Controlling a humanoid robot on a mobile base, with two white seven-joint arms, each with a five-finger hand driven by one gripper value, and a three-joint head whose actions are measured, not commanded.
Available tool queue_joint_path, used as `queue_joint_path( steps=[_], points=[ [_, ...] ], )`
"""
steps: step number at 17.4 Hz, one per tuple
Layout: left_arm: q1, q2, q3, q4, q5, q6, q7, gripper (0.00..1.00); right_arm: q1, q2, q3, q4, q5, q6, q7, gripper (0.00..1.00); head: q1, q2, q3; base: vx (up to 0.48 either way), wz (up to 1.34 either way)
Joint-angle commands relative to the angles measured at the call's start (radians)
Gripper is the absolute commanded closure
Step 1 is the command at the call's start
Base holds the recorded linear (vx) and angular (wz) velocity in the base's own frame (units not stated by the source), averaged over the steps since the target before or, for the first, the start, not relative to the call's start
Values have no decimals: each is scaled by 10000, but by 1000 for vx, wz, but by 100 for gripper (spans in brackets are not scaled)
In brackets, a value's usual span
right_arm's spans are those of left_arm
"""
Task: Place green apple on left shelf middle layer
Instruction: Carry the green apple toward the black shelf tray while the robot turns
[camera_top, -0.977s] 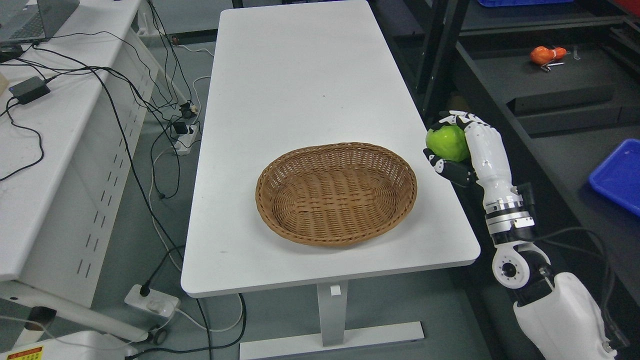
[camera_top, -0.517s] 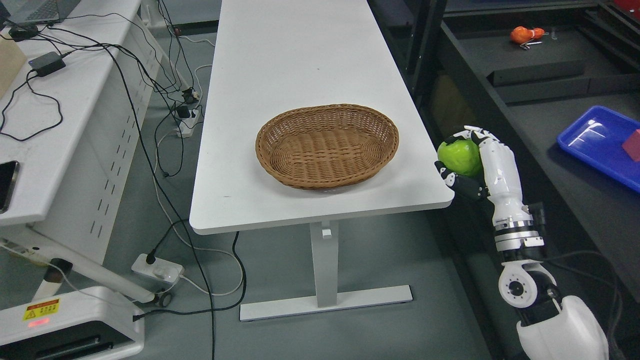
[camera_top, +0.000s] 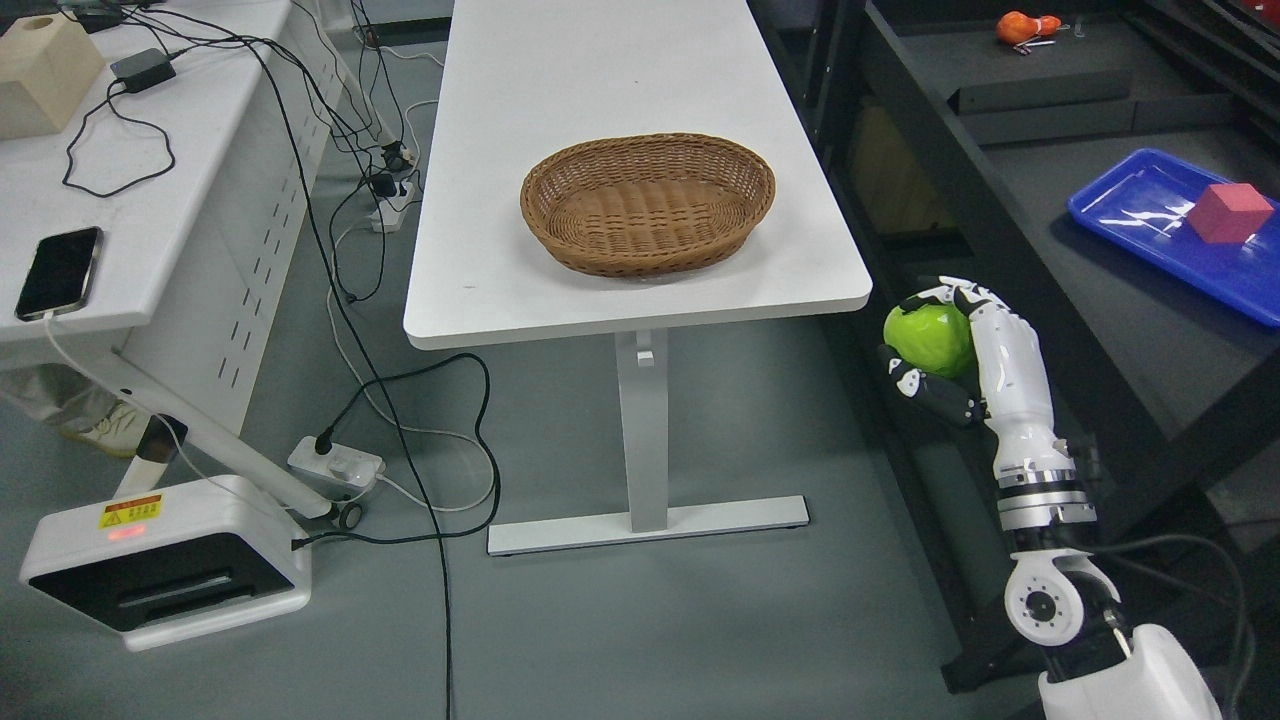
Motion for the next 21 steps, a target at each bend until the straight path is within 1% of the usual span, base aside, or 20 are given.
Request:
queue_joint_path(
  steps=[1, 7, 12, 21],
  points=[
    [-1, 175, 0, 12, 0, 7, 4, 0, 182, 187, -215, -140, 0, -11, -34, 99, 0, 0, 0, -351, 6],
    [-1, 175, 0, 12, 0, 7, 4, 0, 182, 248, -215, -140, 0, -11, -34, 99, 0, 0, 0, -298, -138],
    [-1, 175, 0, -3, 0, -8, 4, 0, 182, 310, -215, -140, 0, -87, -34, 99, 0, 0, 0, -186, -580],
    [-1, 175, 0, -3, 0, 7, 4, 0, 212, 325, -215, -140, 0, -103, -34, 99, 0, 0, 0, -5, -870]
  ],
)
